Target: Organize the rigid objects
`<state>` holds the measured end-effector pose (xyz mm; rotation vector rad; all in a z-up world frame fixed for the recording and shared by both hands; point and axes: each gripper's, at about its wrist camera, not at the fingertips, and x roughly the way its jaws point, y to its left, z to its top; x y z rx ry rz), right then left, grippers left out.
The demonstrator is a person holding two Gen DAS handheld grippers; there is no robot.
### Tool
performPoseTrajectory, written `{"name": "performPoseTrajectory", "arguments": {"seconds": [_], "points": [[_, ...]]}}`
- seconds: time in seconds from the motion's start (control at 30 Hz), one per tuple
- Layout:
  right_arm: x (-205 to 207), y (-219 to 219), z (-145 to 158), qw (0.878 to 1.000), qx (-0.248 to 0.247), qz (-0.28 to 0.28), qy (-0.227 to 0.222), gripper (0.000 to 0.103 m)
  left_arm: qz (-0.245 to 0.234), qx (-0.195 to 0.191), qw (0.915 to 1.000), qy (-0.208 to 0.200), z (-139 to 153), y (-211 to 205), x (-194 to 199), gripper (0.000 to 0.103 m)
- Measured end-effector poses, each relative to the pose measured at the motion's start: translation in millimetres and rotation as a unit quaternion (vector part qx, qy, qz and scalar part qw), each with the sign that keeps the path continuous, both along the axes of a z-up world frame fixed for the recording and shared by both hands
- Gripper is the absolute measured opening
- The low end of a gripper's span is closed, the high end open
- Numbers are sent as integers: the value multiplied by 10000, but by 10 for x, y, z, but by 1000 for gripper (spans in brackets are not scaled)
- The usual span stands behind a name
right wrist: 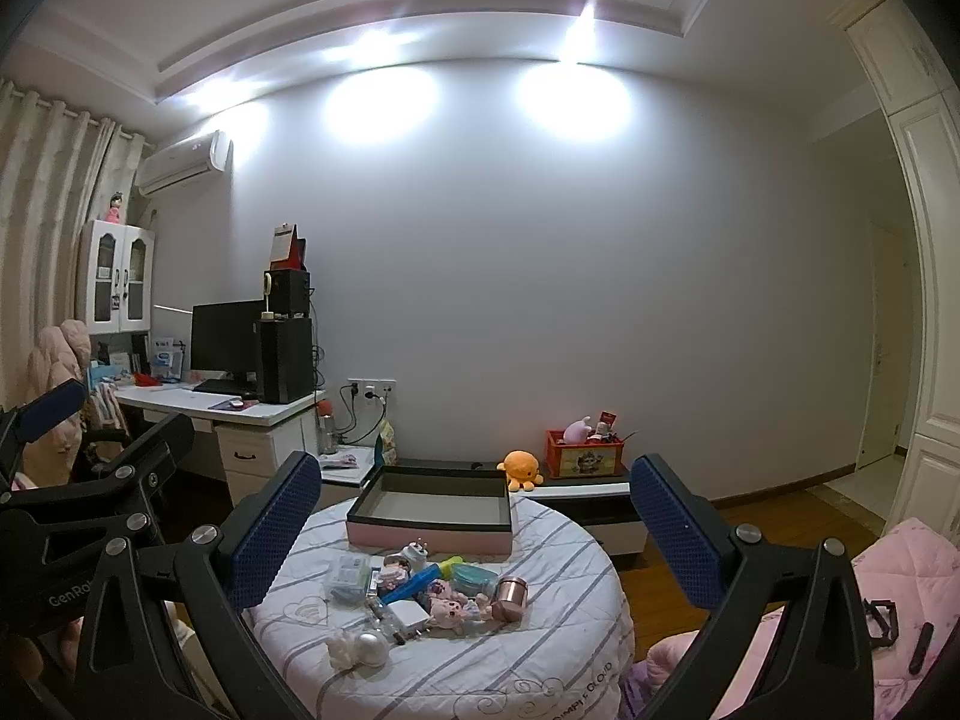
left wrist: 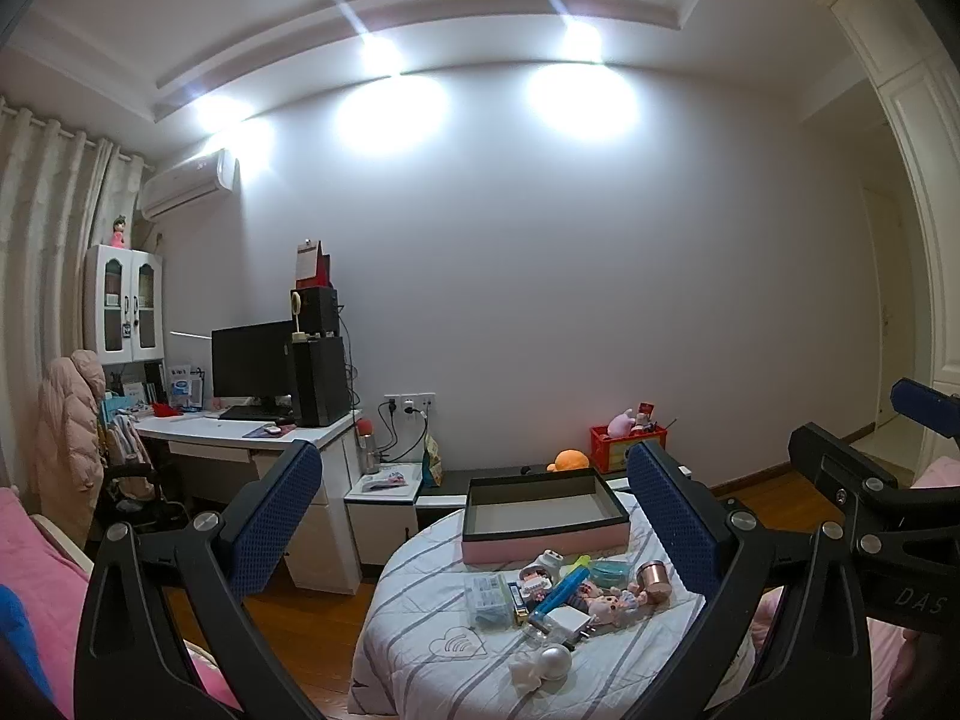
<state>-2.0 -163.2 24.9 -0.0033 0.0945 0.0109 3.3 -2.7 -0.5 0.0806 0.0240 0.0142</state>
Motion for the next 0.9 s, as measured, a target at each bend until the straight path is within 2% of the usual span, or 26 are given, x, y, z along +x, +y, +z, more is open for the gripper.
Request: {"name": "performPoseTrajectory", "arguments": {"seconds": [0.9], "points": [[-10, 1, -23, 10000, 6, 4, -15, 103, 26, 22, 10000, -40, -14, 11, -44, 103]]}}
